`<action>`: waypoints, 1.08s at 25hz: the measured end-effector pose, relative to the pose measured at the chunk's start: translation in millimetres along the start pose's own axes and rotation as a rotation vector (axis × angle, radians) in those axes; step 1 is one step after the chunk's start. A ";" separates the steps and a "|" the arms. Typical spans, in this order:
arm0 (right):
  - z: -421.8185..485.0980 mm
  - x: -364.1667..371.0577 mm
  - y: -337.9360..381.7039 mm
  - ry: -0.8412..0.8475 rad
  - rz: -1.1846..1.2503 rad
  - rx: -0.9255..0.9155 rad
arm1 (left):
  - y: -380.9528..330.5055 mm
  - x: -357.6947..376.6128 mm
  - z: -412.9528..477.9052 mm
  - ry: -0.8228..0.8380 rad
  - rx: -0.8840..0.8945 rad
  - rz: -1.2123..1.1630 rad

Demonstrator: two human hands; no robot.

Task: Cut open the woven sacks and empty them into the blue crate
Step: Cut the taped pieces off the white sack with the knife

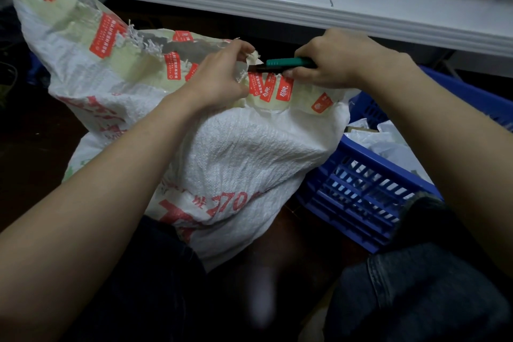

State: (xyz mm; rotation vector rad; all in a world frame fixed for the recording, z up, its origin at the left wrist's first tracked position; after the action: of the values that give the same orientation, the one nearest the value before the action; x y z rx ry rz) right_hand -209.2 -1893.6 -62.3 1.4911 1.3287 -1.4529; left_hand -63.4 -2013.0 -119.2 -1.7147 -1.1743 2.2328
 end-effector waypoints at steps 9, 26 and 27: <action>10.8 14.9 18.1 0.025 -0.050 0.024 | 15.3 9.2 2.0 -0.022 -0.074 -0.020; 6.1 1.0 5.2 -0.142 1.029 0.031 | 18.2 -31.8 -15.1 -0.261 0.224 0.365; 10.6 -0.6 11.0 -0.139 1.035 0.009 | 23.9 -40.7 -18.0 -0.342 0.219 0.345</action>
State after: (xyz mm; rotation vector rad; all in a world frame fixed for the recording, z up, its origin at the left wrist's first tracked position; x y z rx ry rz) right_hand -201.9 -1906.6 -65.5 1.6504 0.3125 -0.8344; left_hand -24.4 -2040.8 -103.2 -1.5914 -0.6783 2.8239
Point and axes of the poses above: each hand's wrist, its own z-axis towards the middle knuckle, its own x-axis out of the palm, y = z × x, the point moved 1 cm from there along z, towards the middle knuckle, and after that the axes turned 9 degrees about y, right-handed, at the moved point
